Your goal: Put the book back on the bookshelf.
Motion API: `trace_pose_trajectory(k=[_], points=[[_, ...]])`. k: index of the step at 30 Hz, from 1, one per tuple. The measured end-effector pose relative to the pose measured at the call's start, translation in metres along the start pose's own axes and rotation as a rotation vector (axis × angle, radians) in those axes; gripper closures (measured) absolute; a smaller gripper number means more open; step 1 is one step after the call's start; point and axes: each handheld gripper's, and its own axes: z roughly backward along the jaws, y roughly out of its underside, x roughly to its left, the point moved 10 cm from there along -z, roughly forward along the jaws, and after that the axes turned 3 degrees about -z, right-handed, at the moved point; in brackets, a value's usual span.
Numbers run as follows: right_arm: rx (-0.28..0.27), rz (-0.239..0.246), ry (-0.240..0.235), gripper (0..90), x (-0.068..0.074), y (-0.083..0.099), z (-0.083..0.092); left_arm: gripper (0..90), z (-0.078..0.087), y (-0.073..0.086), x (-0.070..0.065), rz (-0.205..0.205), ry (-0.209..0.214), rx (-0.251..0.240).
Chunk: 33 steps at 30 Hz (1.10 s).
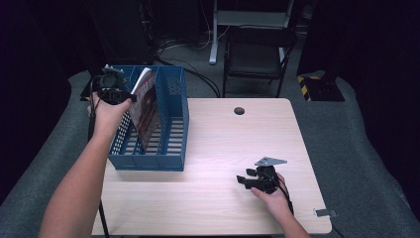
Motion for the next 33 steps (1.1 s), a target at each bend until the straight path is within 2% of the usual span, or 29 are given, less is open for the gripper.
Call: trace_pose_trajectory(k=[4, 9, 13, 19, 21, 26, 28, 31, 33], points=[[-0.001, 0.003, 0.0, 43.7, 0.0, 0.0, 0.0, 84.1, 0.001, -0.001, 0.008, 0.047, -0.009, -0.005], [-0.008, 0.0, 0.003, 43.6, -0.001, -0.001, 0.0, 84.2, 0.001, -0.001, 0.015, 0.075, -0.015, -0.005], [0.001, 0.002, -0.002, 43.5, 0.0, 0.0, 0.0, 84.3, 0.001, -0.002, 0.016, 0.113, -0.009, -0.013], [0.001, 0.002, -0.003, 43.3, 0.0, 0.0, 0.0, 84.3, 0.001, -0.003, 0.016, 0.139, -0.001, -0.023], [0.001, 0.003, -0.004, 43.3, 0.0, 0.0, 0.0, 84.3, 0.002, -0.002, 0.016, 0.139, -0.002, -0.02], [-0.005, 0.004, -0.005, 43.3, 0.001, -0.001, 0.0, 83.6, 0.001, -0.001, 0.017, 0.146, 0.004, -0.047], [-0.002, -0.008, -0.005, 43.3, 0.001, -0.001, 0.001, 80.7, 0.002, -0.002, 0.018, 0.14, 0.017, -0.064], [-0.003, -0.006, -0.005, 43.3, 0.001, -0.001, 0.001, 70.7, 0.001, -0.002, 0.017, 0.138, 0.016, -0.062], [-0.004, -0.002, -0.004, 43.3, 0.001, -0.001, 0.001, 67.8, 0.0, -0.002, 0.016, 0.125, 0.01, -0.071]])
